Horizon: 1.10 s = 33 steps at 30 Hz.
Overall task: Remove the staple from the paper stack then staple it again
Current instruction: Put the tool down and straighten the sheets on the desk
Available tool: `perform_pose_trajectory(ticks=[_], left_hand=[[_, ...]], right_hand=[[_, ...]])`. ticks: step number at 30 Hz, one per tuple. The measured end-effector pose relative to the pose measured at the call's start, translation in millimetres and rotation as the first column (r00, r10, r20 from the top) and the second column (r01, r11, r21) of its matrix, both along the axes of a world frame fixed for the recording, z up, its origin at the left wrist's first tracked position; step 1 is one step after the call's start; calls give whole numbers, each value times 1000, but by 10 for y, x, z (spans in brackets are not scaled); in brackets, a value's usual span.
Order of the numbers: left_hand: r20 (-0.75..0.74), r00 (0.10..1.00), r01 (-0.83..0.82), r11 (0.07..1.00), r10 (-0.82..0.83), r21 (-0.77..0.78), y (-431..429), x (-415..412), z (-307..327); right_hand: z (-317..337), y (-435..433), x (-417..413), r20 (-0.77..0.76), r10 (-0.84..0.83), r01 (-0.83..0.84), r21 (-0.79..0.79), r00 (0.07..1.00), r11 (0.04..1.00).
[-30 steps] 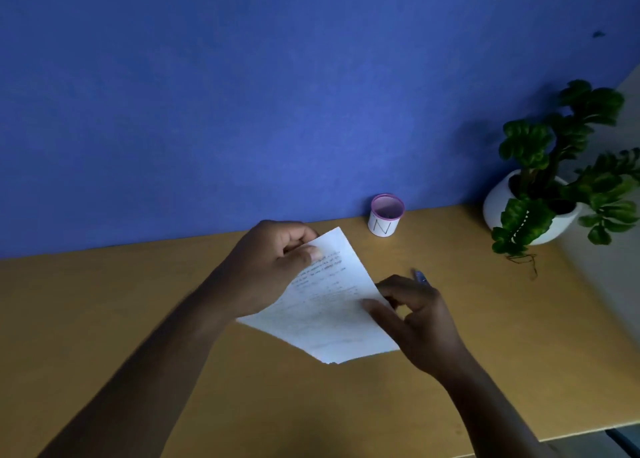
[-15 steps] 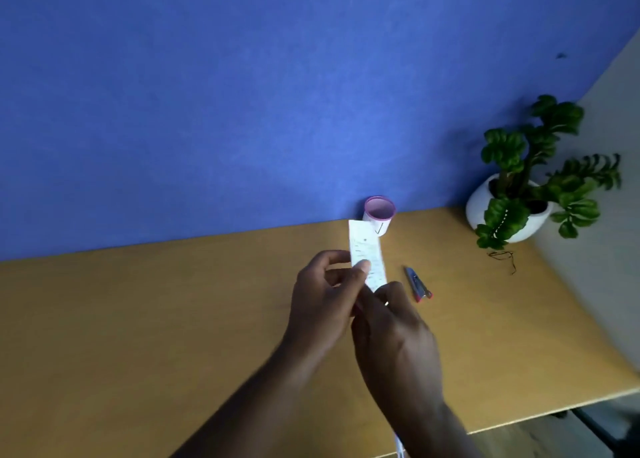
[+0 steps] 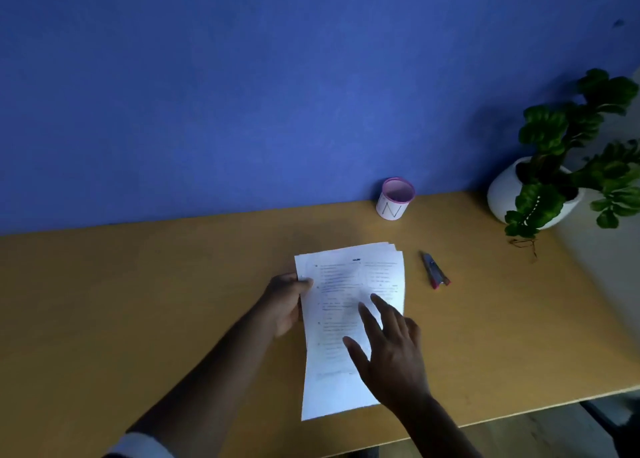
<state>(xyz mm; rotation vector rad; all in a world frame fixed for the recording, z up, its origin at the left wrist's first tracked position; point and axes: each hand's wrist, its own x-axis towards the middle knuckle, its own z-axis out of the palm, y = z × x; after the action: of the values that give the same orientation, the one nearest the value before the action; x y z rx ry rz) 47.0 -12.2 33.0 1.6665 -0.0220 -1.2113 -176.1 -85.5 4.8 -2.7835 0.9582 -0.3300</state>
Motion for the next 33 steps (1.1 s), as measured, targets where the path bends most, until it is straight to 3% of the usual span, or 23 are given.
perform_pose_trajectory(ticks=[4,9,11,14,16,20,23,26,33], left_hand=[[16,1000,-26,995,24,97,-85,133,-528],[327,927,89,956,-182,280,-163,190,-763],[484,835,91,932,-263,351,-187,233,-789],[649,599,164,865,-469,474,-145,343,-856],[652,478,252,803,-589,541,-97,440,-874],[607,379,358,715,-699,600,-37,566,-975],[642,329,350,721,-692,598,-9,559,-1039],[675,327,335,749,-661,572,28,583,-1131],[695,336,354,769,-636,533,61,634,-1198]], right_hand=[[-498,12,72,-127,22,-14,64,992,998],[-873,-11,78,-246,66,-41,108,967,993],[-901,-29,57,-261,64,-38,105,963,994],[-895,-65,59,-271,62,-38,94,960,995],[-850,-81,116,-258,46,-25,83,965,996],[-717,-131,507,-126,-12,32,158,992,987],[-624,-177,954,32,-67,53,323,997,945],[-607,-264,1360,46,-107,78,422,993,903],[-870,-417,1748,-44,-8,24,369,999,929]])
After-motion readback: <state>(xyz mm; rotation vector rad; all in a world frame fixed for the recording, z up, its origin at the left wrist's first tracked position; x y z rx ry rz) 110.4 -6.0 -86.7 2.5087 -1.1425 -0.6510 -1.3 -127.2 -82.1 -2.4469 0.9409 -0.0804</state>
